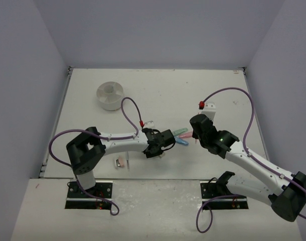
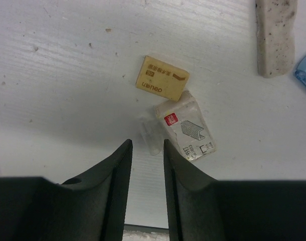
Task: Sort the stationery into containers
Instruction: Pick up the pen cap from the center of the board.
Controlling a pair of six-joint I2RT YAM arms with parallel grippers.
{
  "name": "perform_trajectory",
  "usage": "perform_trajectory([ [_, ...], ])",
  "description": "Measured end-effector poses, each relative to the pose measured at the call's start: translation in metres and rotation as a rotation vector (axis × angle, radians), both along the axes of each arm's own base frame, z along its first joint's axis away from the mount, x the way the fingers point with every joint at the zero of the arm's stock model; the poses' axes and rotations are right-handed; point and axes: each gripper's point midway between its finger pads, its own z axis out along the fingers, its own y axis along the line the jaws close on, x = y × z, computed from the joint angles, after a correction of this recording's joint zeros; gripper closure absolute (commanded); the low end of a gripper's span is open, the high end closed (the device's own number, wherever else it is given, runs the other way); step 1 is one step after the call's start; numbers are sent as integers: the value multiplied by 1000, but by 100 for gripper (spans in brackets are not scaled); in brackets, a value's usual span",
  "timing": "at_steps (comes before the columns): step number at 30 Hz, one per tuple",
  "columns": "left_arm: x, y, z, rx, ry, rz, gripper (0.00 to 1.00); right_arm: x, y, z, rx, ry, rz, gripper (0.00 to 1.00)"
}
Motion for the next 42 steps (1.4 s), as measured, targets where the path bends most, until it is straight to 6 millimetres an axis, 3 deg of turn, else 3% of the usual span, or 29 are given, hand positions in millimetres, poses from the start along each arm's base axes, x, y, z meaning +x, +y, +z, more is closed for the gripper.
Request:
perform_trajectory([
  [19, -2, 5, -12, 19, 10, -1, 70, 0, 5, -3, 7, 14, 19, 100],
  [26, -2, 5, -15, 27, 13, -6, 80, 1, 6, -3, 9, 11, 20, 100],
  [31, -3, 8, -16, 30, 10, -4, 98, 1, 6, -3, 10, 10, 23, 100],
  [35, -4, 13, -14, 31, 0, -3, 100, 1, 10, -3, 18, 11, 47, 100],
  [40, -1, 32, 0, 45, -57, -4, 100, -4, 28, -4, 71, 16, 156, 100],
  [42, 6, 34, 23, 8, -131, -30, 100, -9, 39, -2, 115, 11, 232, 100],
])
